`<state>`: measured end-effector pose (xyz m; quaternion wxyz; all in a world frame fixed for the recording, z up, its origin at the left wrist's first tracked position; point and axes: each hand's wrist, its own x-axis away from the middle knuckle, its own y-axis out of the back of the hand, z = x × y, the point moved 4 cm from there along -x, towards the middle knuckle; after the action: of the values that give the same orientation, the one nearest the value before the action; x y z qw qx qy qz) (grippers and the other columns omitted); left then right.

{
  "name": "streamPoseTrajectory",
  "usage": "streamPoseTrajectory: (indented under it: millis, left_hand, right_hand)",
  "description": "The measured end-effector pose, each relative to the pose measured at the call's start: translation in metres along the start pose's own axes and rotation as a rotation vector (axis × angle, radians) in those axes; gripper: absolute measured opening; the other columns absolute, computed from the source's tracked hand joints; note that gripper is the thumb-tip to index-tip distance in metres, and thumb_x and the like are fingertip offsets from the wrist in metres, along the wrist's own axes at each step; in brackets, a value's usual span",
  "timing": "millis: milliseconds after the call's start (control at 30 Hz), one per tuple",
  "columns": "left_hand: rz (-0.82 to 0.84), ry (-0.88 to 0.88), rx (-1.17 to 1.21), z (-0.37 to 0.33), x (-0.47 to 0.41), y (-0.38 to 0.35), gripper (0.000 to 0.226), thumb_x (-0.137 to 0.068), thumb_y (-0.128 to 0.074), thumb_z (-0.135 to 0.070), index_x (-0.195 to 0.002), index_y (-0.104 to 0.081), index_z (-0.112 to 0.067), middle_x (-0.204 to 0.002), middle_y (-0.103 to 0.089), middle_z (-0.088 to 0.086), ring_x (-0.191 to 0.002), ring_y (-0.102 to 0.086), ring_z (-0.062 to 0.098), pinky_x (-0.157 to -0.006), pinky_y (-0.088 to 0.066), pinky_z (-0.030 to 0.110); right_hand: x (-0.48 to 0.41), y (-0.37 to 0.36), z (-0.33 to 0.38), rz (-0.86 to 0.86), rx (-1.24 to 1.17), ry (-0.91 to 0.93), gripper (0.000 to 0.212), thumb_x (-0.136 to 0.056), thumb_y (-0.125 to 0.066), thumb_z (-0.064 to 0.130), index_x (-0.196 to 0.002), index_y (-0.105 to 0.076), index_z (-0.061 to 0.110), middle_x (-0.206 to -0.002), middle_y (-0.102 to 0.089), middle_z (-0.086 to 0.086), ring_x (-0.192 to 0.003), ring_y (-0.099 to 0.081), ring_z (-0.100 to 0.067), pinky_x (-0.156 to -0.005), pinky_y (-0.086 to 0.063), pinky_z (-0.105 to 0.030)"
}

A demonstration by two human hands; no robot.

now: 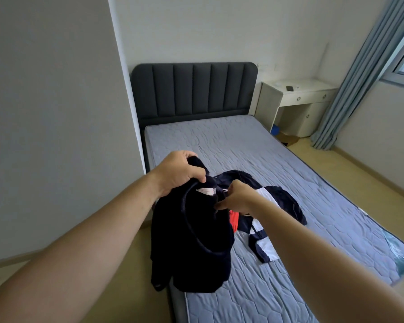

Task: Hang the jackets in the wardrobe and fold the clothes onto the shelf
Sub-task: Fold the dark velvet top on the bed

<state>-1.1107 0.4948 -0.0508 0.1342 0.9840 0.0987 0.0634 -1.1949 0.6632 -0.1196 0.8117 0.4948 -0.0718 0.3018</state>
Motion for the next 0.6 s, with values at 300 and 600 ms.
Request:
streamPoseTrajectory:
  millis: [300, 600]
  left_hand:
    - [-0.079, -0.182, -0.628, -0.015, 0.000, 0.021, 0.049, -0.053, -0.090, -0.032, -0.082, -0.051, -0.023, -0.084, -0.064, -0.007, -0.068, -0.060, 0.010, -0.057, -0.044, 0.023]
    - [-0.483, -0.082, -1.443, 0.026, -0.007, 0.068, 0.030, -0.078, -0.054, -0.003, -0.105, -0.047, -0.014, -0.101, -0.053, 0.006, -0.088, -0.055, 0.029, -0.069, -0.033, 0.036]
  right_hand:
    - [-0.021, -0.013, 0.006, -0.274, -0.146, 0.141, 0.027, -0.088, -0.056, 0.022, -0.111, -0.060, 0.009, -0.099, -0.067, -0.009, -0.096, -0.064, -0.031, -0.074, -0.046, -0.033]
    - [0.012, 0.087, 0.039, -0.608, 0.112, 0.241, 0.020, -0.085, -0.056, 0.006, -0.097, -0.042, 0.014, -0.078, -0.054, -0.007, -0.067, -0.051, -0.025, -0.051, -0.033, -0.033]
